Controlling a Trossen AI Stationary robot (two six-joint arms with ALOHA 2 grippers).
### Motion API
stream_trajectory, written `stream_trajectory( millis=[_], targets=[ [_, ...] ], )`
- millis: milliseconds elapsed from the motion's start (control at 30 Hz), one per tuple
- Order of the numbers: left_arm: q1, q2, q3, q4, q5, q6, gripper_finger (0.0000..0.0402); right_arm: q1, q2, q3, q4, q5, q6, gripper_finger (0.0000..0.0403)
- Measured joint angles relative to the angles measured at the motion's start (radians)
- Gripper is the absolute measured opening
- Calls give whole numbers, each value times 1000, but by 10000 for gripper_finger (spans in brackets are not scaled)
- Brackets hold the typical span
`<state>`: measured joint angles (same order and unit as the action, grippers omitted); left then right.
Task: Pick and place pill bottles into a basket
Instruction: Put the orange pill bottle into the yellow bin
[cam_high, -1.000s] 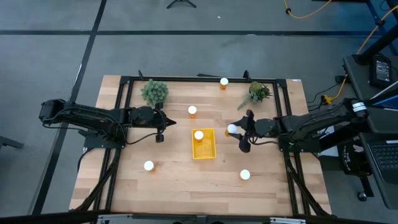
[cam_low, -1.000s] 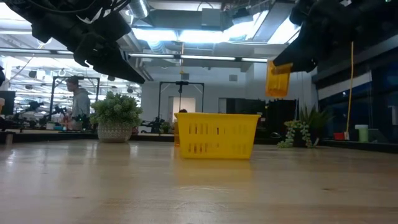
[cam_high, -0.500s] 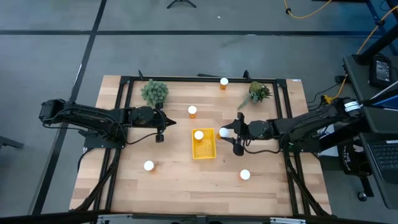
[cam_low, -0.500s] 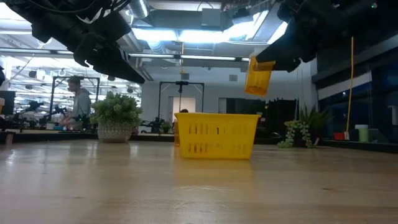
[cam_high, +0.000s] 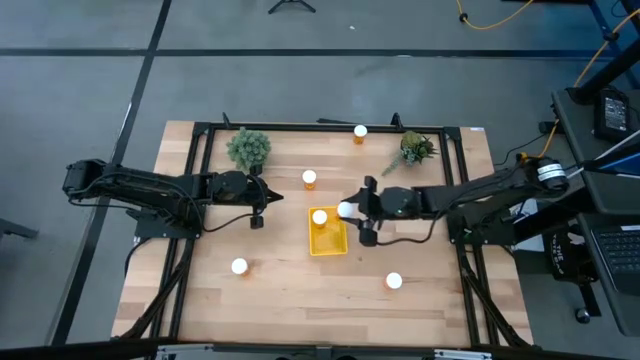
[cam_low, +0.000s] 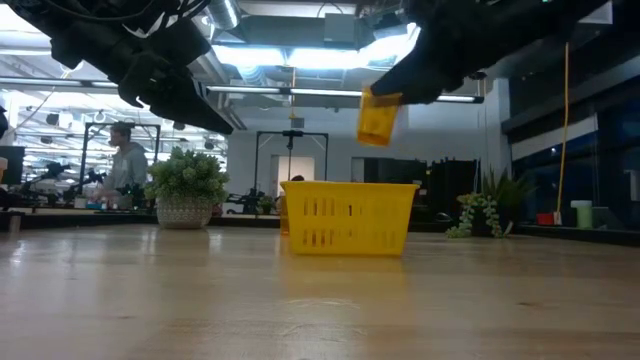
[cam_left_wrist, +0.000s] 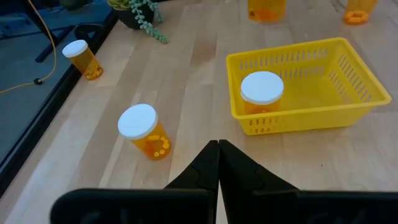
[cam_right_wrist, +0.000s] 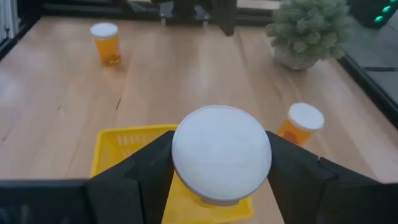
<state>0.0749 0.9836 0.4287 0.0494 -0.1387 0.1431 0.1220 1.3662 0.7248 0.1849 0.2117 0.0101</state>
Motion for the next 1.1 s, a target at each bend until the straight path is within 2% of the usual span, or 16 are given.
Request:
stream_trajectory(
  millis=[167,1100],
  targets=[
    [0,0,0,0,1,0,4,-44,59,15,-8,-71,-15,229],
    [0,0,0,0,-1,1,4,-73,263,10,113,-83,-14,229]
  ],
)
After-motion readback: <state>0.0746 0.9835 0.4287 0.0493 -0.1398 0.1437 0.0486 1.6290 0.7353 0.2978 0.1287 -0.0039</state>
